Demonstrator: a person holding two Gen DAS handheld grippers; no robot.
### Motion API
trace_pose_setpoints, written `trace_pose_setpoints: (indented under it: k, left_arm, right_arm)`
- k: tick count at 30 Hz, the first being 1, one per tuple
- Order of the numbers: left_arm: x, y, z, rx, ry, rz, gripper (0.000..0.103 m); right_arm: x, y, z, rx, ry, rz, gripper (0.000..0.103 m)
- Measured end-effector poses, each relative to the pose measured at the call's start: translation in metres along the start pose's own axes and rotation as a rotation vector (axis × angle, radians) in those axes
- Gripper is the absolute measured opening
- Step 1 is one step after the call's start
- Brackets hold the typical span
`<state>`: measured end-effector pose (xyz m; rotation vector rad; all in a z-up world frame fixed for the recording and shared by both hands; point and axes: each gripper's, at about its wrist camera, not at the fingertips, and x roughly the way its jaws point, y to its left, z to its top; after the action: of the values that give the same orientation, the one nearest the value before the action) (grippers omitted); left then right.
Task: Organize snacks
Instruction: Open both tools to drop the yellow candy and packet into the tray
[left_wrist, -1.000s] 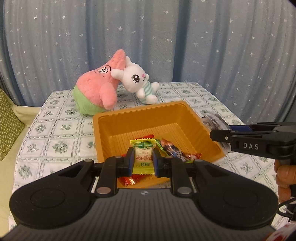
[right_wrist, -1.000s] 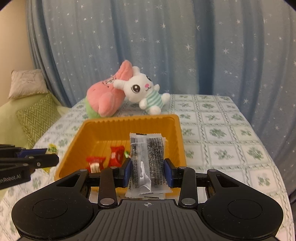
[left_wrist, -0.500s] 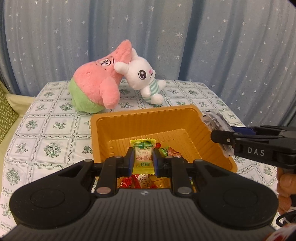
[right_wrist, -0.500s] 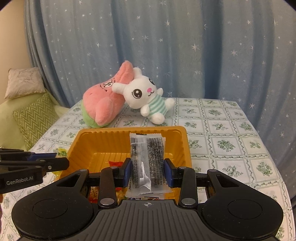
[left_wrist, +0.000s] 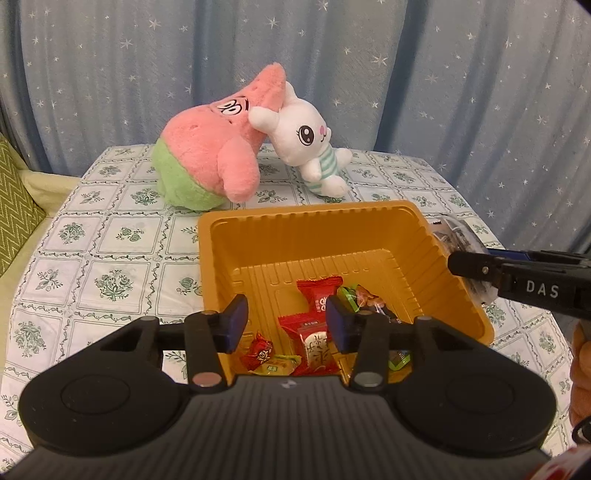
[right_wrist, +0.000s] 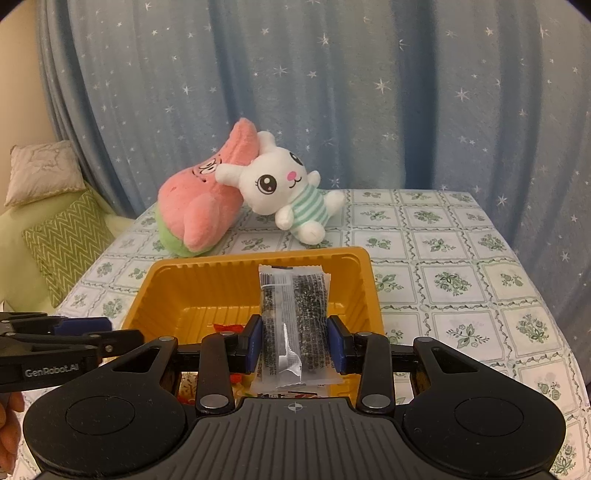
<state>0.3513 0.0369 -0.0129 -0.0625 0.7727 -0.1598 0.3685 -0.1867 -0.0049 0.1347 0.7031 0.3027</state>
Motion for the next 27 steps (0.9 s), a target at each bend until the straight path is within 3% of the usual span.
trace_pose_setpoints:
  k: [27]
  left_arm:
    - [0.001, 0.003, -0.004, 0.007, 0.007, -0.005, 0.046]
  right_arm:
    - [0.018, -0.001, 0.004, 0.014, 0.017, -0.022, 0.038]
